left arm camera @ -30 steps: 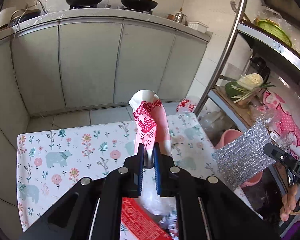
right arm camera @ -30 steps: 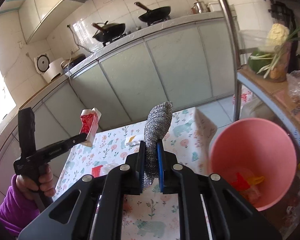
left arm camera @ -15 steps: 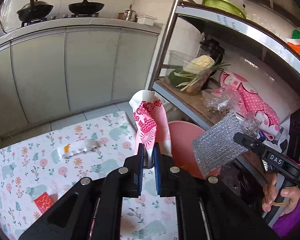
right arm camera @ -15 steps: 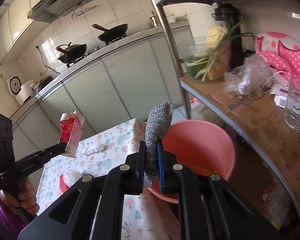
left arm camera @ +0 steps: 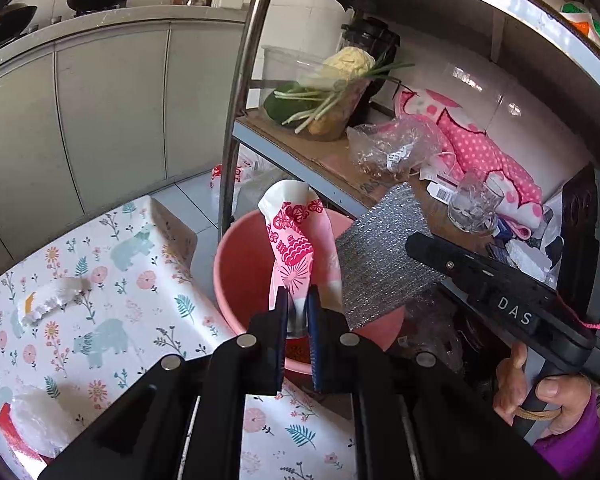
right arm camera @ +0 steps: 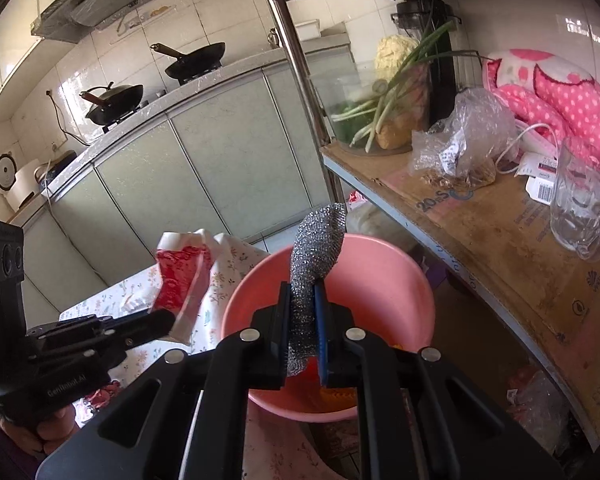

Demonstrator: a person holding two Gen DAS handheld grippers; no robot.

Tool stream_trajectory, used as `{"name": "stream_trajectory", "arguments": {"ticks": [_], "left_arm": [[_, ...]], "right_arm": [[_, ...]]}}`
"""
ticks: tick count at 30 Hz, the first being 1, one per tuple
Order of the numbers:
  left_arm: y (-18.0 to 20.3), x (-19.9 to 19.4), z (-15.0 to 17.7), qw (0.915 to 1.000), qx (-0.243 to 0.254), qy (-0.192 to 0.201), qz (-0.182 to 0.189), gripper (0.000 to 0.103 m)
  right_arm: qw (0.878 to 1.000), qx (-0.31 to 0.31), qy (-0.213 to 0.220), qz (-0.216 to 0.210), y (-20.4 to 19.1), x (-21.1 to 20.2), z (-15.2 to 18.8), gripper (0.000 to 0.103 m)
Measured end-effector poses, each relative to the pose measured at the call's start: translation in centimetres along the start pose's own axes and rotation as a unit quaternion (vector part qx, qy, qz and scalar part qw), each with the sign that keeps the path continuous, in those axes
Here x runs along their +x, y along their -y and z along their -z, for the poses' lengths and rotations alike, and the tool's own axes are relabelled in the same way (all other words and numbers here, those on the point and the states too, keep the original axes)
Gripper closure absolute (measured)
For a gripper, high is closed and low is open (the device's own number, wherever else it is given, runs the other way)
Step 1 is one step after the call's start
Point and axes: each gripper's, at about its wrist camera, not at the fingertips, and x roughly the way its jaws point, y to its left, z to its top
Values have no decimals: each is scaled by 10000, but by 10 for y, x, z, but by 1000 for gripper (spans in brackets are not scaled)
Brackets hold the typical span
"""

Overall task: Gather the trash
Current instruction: 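Carry the paper cup and steel wool pad over the pink basin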

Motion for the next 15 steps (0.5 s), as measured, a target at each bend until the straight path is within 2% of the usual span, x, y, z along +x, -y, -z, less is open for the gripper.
{"name": "stream_trajectory", "arguments": {"ticks": [8, 15], "left_arm": [[11, 50, 9, 9992, 59, -393, -68, 94], [12, 62, 15, 9986, 75, -506, -135, 94]], "right_arm": [[9994, -91, -216, 238, 5, 20, 11, 92], [9987, -108, -379, 309, 4, 26, 17, 89]]}}
